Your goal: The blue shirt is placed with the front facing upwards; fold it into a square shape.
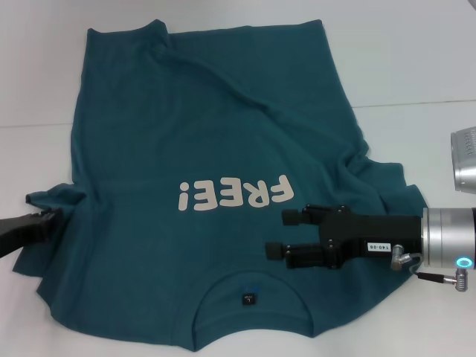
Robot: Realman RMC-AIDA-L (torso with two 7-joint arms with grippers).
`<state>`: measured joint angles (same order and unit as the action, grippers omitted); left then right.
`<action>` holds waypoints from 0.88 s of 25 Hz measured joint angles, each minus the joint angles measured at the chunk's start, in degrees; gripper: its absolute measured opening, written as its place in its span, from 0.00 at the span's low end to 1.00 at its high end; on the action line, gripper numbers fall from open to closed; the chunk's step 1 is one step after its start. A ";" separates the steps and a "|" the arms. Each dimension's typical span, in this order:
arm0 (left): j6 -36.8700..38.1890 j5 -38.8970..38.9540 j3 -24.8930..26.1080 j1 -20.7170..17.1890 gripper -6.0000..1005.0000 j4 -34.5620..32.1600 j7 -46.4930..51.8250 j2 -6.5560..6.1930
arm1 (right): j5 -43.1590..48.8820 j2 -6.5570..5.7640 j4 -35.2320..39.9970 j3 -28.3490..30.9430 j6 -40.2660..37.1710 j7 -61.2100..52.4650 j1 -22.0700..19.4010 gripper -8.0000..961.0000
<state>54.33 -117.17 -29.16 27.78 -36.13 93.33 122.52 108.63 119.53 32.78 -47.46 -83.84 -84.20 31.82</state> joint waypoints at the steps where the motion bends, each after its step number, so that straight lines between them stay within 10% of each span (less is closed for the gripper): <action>1: -0.13 0.00 -0.05 0.00 0.19 0.00 0.00 0.00 | -0.01 0.00 0.00 0.00 0.00 0.00 -0.01 0.95; 22: -0.46 -0.12 0.26 -0.50 0.01 -5.12 0.88 -1.21 | -1.32 0.00 -0.85 0.00 0.00 0.03 -0.27 0.95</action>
<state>53.87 -117.28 -28.91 27.28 -41.24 94.21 121.31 107.31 119.53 31.93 -47.46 -83.85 -84.17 31.55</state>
